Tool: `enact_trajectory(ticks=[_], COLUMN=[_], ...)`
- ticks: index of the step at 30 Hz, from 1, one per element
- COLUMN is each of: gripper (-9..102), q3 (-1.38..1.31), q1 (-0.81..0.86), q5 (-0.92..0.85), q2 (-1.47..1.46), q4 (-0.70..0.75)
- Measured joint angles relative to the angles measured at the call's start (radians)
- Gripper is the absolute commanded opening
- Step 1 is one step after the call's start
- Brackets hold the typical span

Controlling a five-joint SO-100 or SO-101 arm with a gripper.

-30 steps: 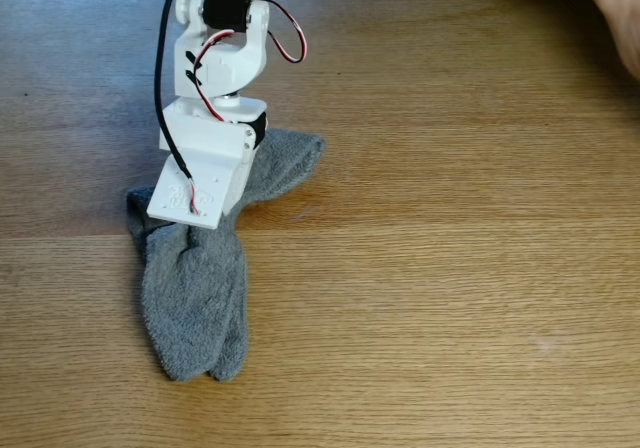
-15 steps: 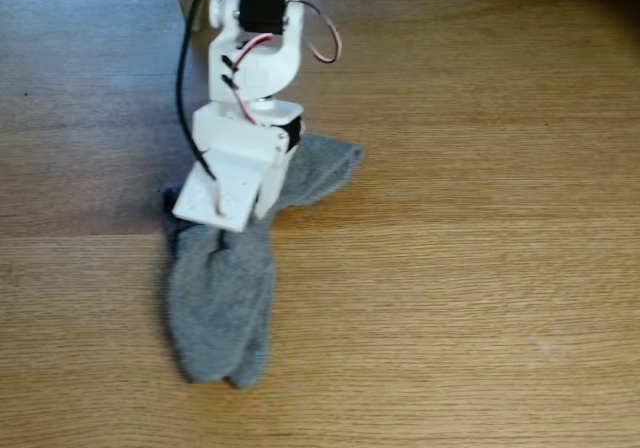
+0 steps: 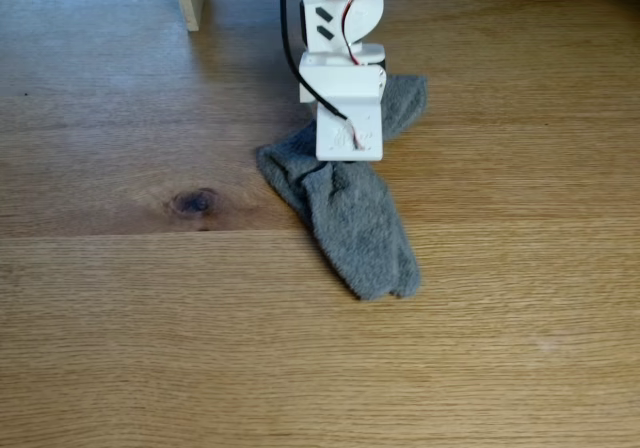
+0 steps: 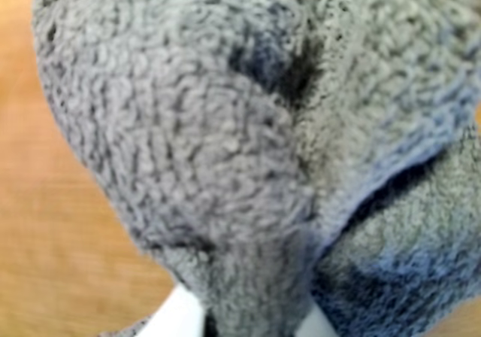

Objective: Clean the area in front of the robot

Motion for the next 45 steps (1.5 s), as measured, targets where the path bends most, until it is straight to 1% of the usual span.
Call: enact_trajectory(ticks=[6,11,13,14,21,28,31,36,41,45], gripper=[0,0,0,0,0,0,0,0,0,0], q3=[0.080,0.083,0.067,0.048,-0.104,-0.124,-0.147,-0.190,-0.210,-0.216], q1=[0.158,0.341,0.382,0.383,0.327,0.261,0.247,0.218,0.005,-0.072], q5=[-0.044,-0.044,-0.034,-0.028,0.018,0.049,0.086,0.153,0.153,0.153], q2=[0.023,0.006,-0.023,-0.038,-0.133,-0.210,-0.199,-0.067,0.135,0.242], q4=[-0.129,-0.347,-0.388,-0.387,-0.233,-0.222,-0.167,-0.051,0.046,0.081])
